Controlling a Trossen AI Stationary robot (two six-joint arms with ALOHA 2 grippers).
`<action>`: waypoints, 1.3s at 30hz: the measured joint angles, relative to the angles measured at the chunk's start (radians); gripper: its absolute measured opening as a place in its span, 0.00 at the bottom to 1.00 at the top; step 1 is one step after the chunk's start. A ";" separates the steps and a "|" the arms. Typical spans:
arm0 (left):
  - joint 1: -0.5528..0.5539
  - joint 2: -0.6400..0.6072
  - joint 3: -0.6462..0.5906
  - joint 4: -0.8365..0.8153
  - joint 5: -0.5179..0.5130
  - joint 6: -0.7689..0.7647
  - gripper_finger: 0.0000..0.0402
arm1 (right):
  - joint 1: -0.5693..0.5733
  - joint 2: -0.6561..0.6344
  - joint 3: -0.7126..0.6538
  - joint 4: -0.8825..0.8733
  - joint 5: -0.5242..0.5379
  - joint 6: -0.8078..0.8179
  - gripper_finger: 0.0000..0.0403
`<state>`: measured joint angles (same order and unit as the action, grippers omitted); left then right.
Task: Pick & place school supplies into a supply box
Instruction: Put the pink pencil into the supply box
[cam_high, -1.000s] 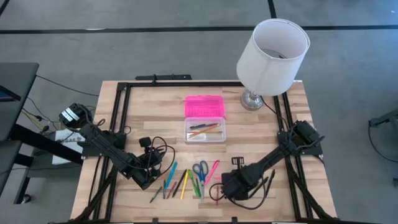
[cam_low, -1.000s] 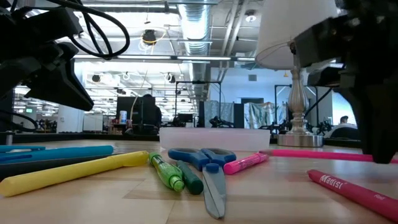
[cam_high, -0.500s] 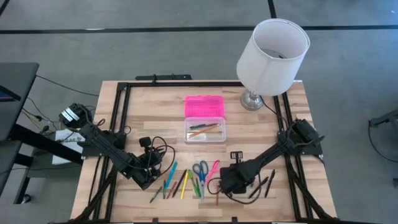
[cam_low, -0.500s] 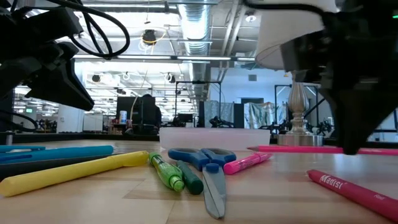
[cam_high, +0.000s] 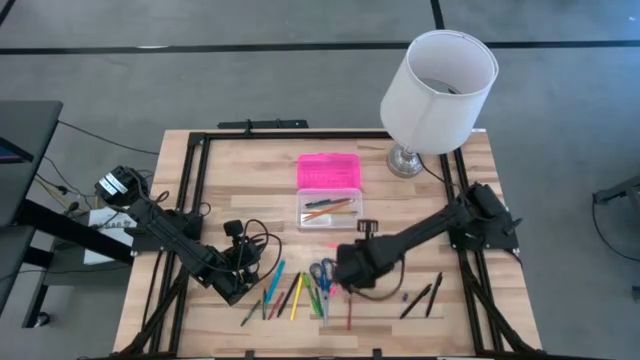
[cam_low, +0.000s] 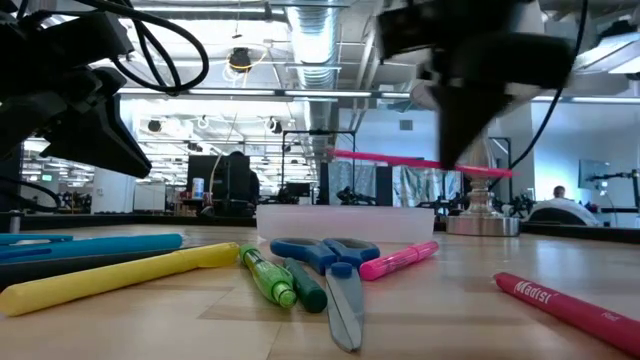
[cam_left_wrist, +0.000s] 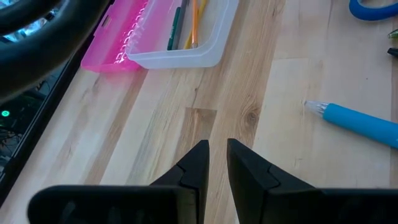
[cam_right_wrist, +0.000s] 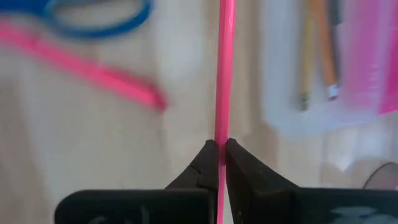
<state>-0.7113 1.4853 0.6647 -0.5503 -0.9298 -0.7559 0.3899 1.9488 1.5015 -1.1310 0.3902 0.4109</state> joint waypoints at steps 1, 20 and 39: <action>0.000 0.000 0.000 0.000 0.000 0.000 0.13 | -0.018 0.000 0.009 0.003 0.002 0.000 0.00; 0.000 0.000 0.000 0.000 0.002 0.000 0.13 | -0.231 0.000 0.017 0.209 0.009 -0.132 0.00; 0.000 0.000 0.000 0.000 0.008 0.000 0.13 | -0.392 0.003 0.014 0.288 -0.087 -0.179 0.01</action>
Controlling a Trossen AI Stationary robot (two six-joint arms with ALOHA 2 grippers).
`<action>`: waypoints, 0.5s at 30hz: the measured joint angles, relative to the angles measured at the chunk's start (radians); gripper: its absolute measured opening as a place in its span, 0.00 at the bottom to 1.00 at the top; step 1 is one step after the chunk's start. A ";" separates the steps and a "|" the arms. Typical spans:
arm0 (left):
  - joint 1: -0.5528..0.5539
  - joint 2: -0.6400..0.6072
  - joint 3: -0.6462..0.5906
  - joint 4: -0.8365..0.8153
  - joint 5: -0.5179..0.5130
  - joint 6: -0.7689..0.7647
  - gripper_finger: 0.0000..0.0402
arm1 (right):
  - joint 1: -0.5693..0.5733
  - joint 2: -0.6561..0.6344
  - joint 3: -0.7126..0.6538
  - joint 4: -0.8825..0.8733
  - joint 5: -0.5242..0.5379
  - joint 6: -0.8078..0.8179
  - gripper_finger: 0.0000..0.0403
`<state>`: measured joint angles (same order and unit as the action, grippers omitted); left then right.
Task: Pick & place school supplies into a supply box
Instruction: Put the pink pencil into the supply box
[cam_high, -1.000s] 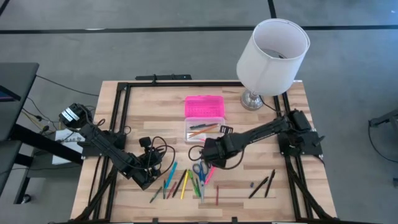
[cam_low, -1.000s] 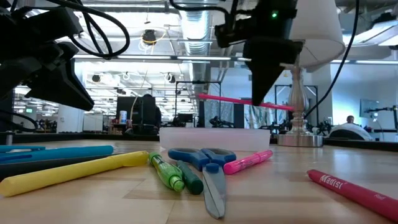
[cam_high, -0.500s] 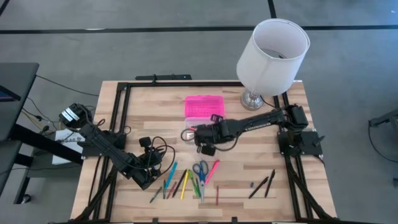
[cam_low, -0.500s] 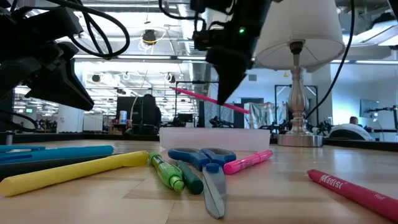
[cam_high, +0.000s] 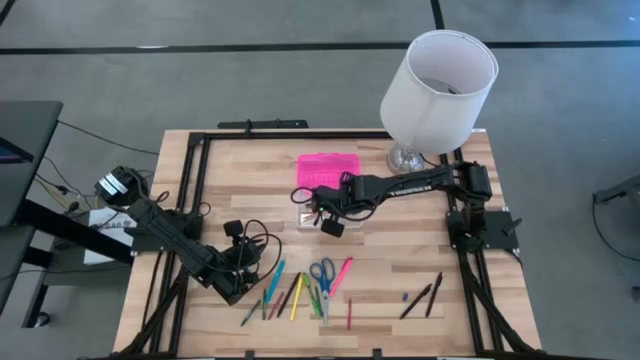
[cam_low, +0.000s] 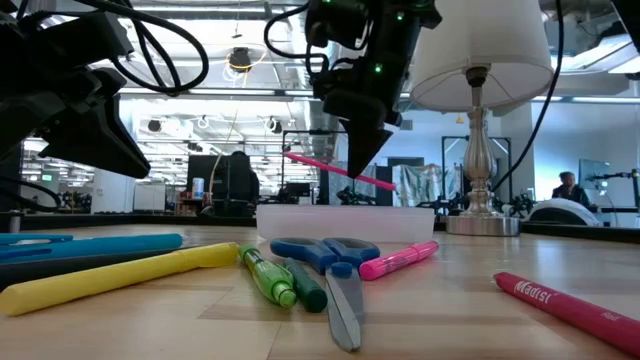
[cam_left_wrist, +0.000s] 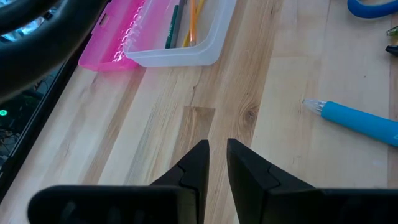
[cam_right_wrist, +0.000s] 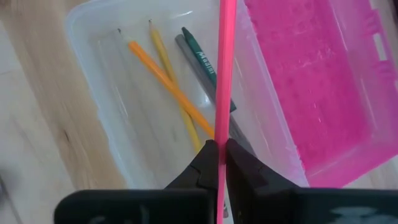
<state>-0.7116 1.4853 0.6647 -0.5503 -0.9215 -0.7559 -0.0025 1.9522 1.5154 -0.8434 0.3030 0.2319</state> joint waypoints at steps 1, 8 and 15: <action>0.000 0.000 0.000 0.000 0.000 0.000 0.13 | 0.000 0.000 0.000 0.000 0.000 -0.002 0.01; 0.000 0.000 0.000 0.000 0.000 0.000 0.13 | 0.000 0.000 0.000 0.000 0.000 -0.004 0.05; 0.000 0.000 0.000 0.000 0.000 0.000 0.13 | 0.000 0.000 0.000 0.000 0.000 0.002 0.06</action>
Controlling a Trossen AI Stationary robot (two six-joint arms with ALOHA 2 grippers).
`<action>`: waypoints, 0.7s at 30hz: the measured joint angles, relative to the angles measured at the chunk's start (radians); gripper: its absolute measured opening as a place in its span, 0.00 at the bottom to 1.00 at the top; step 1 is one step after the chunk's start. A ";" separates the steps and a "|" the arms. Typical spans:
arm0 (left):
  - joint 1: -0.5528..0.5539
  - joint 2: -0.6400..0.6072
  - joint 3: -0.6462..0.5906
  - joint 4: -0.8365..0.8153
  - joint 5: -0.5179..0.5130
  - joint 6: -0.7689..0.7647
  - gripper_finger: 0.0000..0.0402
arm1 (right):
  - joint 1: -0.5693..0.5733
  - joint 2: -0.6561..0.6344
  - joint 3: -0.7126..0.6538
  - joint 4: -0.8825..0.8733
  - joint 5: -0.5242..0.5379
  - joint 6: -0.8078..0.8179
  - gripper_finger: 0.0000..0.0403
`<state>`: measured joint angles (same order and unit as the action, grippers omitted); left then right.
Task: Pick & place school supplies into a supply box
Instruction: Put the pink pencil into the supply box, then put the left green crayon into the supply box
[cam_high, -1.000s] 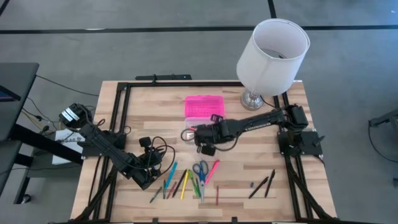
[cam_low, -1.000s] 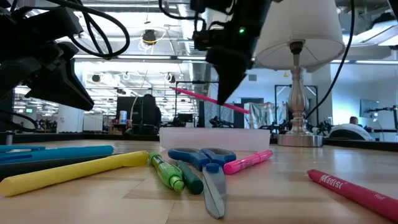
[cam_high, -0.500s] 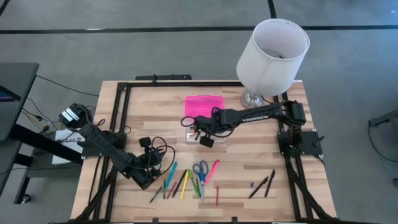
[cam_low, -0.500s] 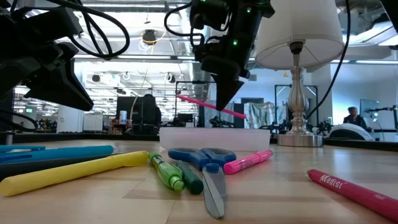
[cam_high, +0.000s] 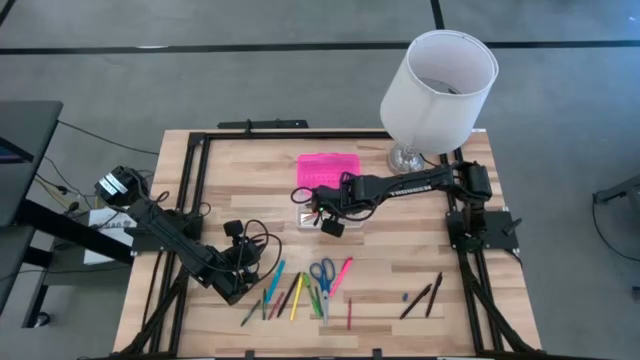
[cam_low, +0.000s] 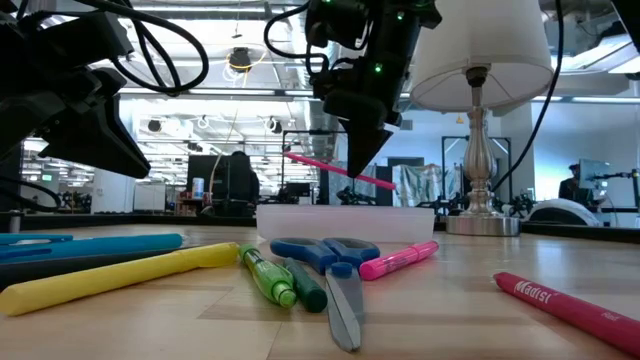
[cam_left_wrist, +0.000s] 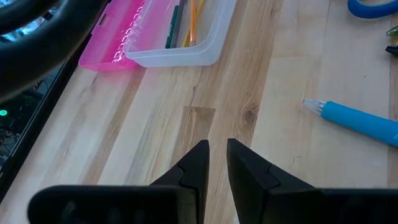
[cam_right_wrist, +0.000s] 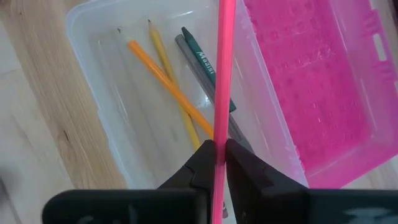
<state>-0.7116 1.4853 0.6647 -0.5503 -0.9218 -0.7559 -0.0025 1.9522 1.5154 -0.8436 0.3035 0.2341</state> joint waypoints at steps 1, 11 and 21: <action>0.000 0.000 0.000 0.000 0.000 0.000 0.13 | 0.000 0.000 0.000 0.000 0.000 -0.003 0.06; 0.000 0.000 0.000 0.000 0.000 0.000 0.13 | 0.002 0.000 0.000 -0.017 0.003 -0.083 0.19; 0.000 0.000 0.000 0.000 0.011 0.000 0.13 | 0.055 -0.014 0.000 -0.122 0.012 -0.085 0.21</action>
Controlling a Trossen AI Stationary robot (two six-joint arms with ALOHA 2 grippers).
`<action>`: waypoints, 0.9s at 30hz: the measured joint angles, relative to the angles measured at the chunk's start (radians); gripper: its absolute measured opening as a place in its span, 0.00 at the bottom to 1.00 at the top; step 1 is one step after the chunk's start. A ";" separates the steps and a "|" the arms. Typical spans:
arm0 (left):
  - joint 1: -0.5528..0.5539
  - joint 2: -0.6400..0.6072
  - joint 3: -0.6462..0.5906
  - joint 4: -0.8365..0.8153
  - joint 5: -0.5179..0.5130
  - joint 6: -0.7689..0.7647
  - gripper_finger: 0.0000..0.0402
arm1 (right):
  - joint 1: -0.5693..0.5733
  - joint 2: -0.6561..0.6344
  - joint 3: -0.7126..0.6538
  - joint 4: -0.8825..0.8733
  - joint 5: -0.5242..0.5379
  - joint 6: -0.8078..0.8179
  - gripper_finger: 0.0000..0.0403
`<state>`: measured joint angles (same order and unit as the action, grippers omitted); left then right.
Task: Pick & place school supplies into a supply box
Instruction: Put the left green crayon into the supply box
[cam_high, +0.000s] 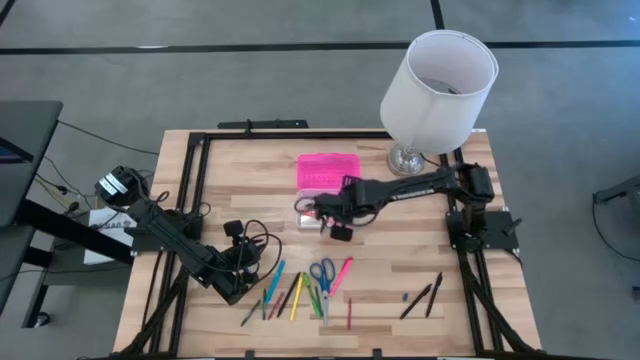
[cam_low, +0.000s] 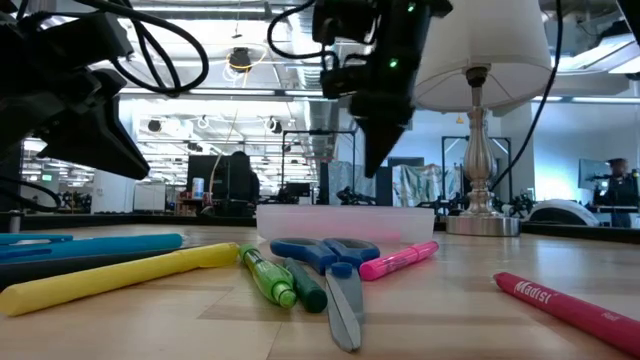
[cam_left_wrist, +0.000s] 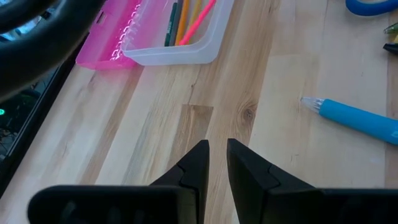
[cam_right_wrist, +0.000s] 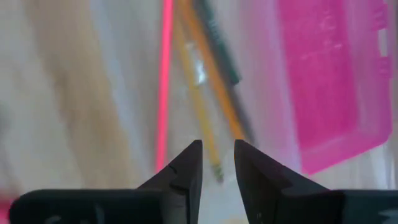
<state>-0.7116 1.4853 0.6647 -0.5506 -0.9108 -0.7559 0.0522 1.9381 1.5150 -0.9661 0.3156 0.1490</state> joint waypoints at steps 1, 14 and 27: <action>0.000 0.000 0.000 0.000 0.005 0.000 0.13 | 0.016 -0.008 -0.001 -0.034 -0.001 0.000 0.21; 0.000 0.000 0.000 0.029 0.041 -0.009 0.13 | 0.289 -0.054 0.000 -0.113 0.002 0.093 0.21; 0.000 0.000 0.000 0.058 0.086 0.001 0.13 | 0.600 -0.053 -0.001 -0.103 0.153 0.281 0.21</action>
<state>-0.7116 1.4853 0.6647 -0.4926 -0.8252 -0.7551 0.6525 1.8847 1.5143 -1.0691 0.4690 0.4297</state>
